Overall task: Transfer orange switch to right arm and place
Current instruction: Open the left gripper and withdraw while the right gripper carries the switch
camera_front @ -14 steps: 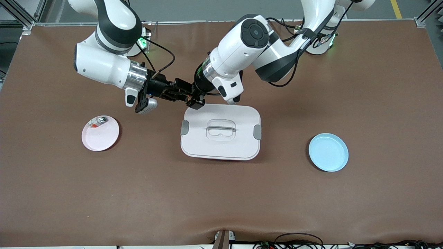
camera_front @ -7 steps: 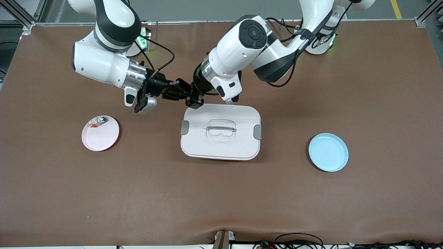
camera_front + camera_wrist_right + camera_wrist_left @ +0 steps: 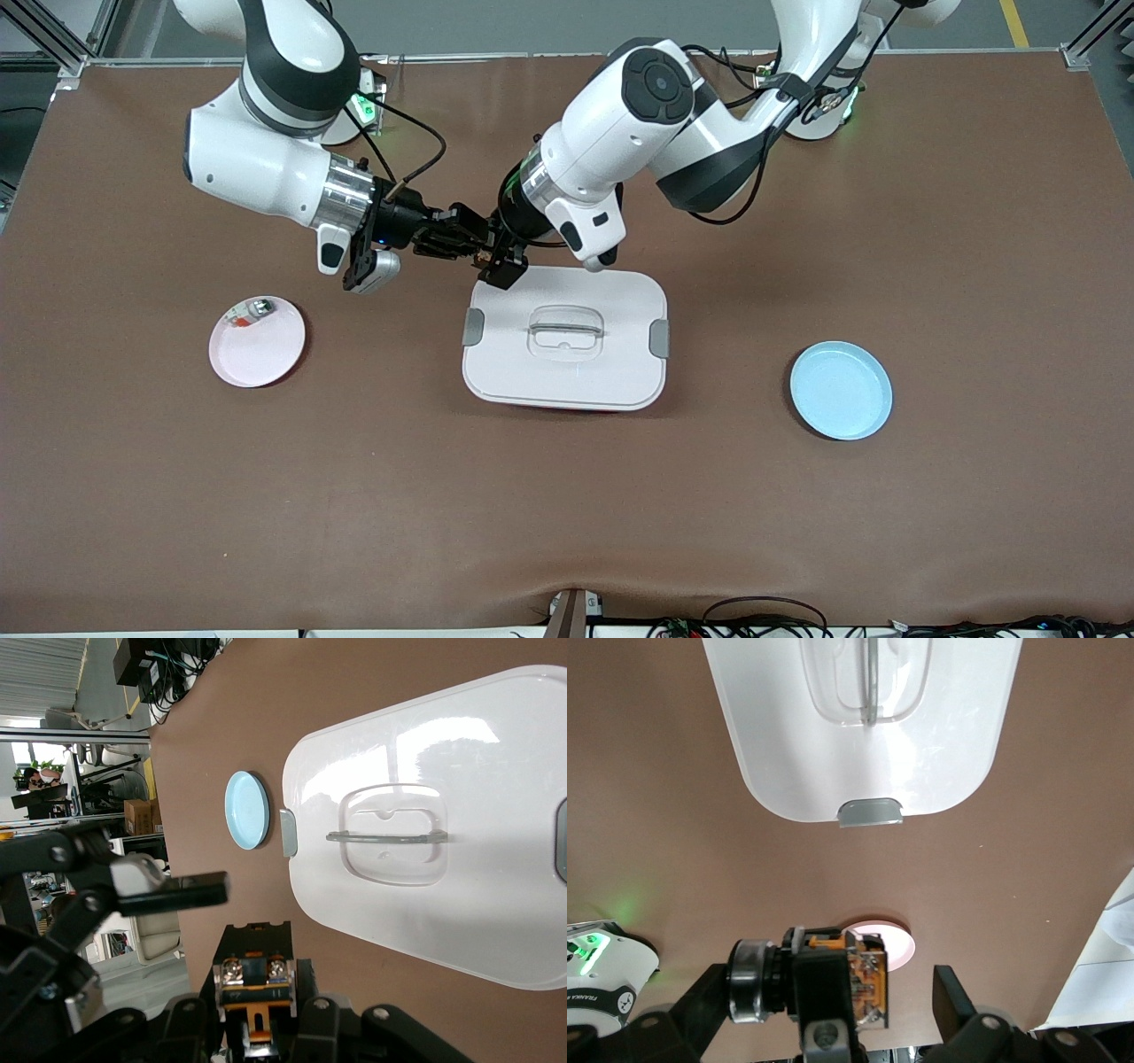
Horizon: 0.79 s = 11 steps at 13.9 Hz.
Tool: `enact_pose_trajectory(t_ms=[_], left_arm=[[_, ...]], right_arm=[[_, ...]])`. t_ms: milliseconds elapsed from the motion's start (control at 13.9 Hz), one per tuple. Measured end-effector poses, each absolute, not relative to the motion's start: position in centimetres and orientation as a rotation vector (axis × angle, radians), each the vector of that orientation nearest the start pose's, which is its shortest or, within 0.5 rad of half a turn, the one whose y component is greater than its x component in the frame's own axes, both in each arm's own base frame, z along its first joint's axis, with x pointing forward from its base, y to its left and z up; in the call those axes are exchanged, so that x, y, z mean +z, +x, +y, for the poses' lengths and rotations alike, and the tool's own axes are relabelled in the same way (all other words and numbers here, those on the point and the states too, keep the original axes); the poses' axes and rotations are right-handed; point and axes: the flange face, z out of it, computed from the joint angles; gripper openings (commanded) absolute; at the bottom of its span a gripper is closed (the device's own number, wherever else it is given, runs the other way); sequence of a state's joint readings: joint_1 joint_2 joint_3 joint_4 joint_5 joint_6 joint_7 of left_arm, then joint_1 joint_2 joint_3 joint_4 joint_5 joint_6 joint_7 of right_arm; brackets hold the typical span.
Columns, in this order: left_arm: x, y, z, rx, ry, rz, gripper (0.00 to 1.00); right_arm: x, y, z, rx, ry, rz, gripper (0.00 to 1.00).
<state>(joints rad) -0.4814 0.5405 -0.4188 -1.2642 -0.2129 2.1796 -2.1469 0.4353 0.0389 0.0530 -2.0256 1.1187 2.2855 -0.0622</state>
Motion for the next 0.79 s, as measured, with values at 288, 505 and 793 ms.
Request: enact_pose_trajectory(t_ms=[288, 505, 793], left_arm=[[53.9, 54.2, -49.5, 0.557, -2.755, -2.282, 1.00], [55.9, 57.1, -44.0, 0.278, -2.920, -2.090, 1.00], [58.9, 60.5, -35.3, 0.008, -3.072, -1.791, 1.00]], right_arm=[[46.2, 51.1, 29.0, 0.019, -2.211, 0.146, 0.00], [47.0, 51.9, 26.8, 0.056, -2.322, 0.008, 0.00], [50.3, 53.7, 22.4, 0.073, -2.444, -0.144, 0.00]])
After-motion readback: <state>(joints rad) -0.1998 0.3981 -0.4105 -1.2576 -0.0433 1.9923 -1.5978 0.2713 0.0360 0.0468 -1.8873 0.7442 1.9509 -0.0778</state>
